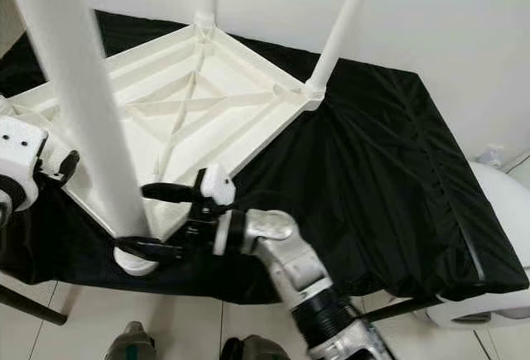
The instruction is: Building children table
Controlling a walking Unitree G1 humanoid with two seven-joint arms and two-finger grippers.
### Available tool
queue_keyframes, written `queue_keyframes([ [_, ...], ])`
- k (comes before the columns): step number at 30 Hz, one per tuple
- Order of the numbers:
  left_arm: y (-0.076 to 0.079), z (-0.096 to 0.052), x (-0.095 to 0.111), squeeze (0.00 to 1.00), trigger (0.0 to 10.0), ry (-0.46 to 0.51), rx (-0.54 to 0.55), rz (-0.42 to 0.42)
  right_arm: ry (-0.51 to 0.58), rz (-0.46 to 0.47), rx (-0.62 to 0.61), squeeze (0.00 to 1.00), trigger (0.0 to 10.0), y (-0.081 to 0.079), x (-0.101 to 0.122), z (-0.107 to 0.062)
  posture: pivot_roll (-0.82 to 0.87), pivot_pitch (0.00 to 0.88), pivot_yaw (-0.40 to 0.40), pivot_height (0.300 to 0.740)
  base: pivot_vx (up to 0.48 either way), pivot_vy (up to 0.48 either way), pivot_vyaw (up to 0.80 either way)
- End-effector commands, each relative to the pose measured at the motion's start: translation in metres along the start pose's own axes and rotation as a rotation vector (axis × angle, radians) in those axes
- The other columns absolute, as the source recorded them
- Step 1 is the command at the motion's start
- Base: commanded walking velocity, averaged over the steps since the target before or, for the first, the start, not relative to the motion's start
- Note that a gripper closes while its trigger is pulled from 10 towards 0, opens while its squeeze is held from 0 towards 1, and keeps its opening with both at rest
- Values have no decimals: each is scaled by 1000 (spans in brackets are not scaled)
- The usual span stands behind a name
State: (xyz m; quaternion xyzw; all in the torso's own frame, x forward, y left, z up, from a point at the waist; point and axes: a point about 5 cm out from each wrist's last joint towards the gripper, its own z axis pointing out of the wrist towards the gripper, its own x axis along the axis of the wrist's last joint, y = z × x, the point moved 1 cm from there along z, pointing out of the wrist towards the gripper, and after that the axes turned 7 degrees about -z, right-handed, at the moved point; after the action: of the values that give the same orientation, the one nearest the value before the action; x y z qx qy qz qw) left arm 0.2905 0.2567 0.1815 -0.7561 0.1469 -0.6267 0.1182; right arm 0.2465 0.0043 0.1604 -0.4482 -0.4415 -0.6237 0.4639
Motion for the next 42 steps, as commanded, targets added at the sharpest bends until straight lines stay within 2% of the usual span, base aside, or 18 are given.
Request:
queue_keyframes([
  [1, 6, 4, -2, 0, 10000, 1, -9, -5, -29, 43, -109, 0, 10000, 13, -8, -10, 159, 82, -160, 740, 0, 0, 0],
  [3, 7, 5, -1, 0, 10000, 2, -11, -5, -21, 48, -113, 0, 10000, 14, -8, -9, 159, 82, -160, 740, 0, 0, 0],
  [4, 8, 5, -1, 0, 10000, 3, -13, -7, -22, 83, -118, 0, 6078, 14, -10, -7, 153, 81, -158, 740, 0, 0, 0],
  [7, 8, 6, 0, 0, 10000, 4, -14, -8, -25, 109, -121, 0, 6078, 14, -12, -6, 152, 81, -157, 740, 0, 0, 0],
  [8, 10, 7, 0, 0, 10000, 4, -19, -8, -17, 127, -131, 0, 0, 14, -14, -5, 148, 81, -154, 740, 0, 0, 0],
  [14, 12, 8, 1, 0, 10000, 7, -31, -10, 6, 126, -173, 0, 0, 15, -12, -6, 147, 82, -152, 740, 0, 0, 0],
  [16, 13, 8, 0, 0, 10000, 5, -38, -7, 13, 118, -234, 0, 0, 22, -8, -23, 141, 81, -143, 740, 0, 0, 0],
  [17, 13, 8, 0, 0, 10000, 5, -38, -7, 13, 118, -234, 0, 0, 22, -8, -23, 141, 81, -143, 740, 0, 0, 0],
  [19, 13, 8, -1, 0, 10000, -2, -44, 1, 5, 106, -289, 0, 0, 29, -3, -46, 140, 81, -142, 740, 0, 0, 0],
  [20, 13, 8, -1, 0, 10000, -2, -44, 1, 5, 106, -289, 0, 0, 29, -3, -46, 140, 81, -142, 740, 0, 0, 0],
  [25, 12, 9, -2, 0, 10000, -3, -55, 9, -2, 76, -362, 0, 0, 40, 4, -68, 133, 76, -127, 740, 0, 0, 0],
  [26, 12, 9, -2, 0, 10000, -4, -56, 10, 1, 73, -357, 0, 10000, 41, 6, -74, 131, 74, -125, 740, 0, 0, 0],
  [34, 12, 12, 0, 0, 10000, -1, -68, 20, -25, 38, -453, 0, 10000, 52, 6, -93, 132, 63, -116, 740, 0, 0, 0],
  [35, 12, 12, 0, 0, 10000, 0, -69, 20, -32, 32, -475, 0, 8392, 54, 7, -98, 133, 61, -116, 740, 0, 0, 0],
  [38, 11, 12, 1, 0, 10000, 1, -69, 20, -38, 26, -499, 0, 8392, 56, 8, -103, 133, 61, -116, 740, 0, 0, 0],
  [39, 12, 12, 0, 0, 10000, 1, -75, 24, -48, 16, -515, 0, 10000, 58, 10, -111, 129, 60, -109, 740, 0, 0, 0],
  [40, 12, 12, 0, 0, 10000, 1, -75, 24, -48, 16, -515, 0, 10000, 58, 10, -111, 129, 60, -109, 740, 0, 0, 0],
  [42, 14, 12, 0, 0, 10000, 0, -87, 29, -64, 0, -526, 0, 10000, 61, 13, -124, 124, 62, -103, 740, 0, 0, 0],
])
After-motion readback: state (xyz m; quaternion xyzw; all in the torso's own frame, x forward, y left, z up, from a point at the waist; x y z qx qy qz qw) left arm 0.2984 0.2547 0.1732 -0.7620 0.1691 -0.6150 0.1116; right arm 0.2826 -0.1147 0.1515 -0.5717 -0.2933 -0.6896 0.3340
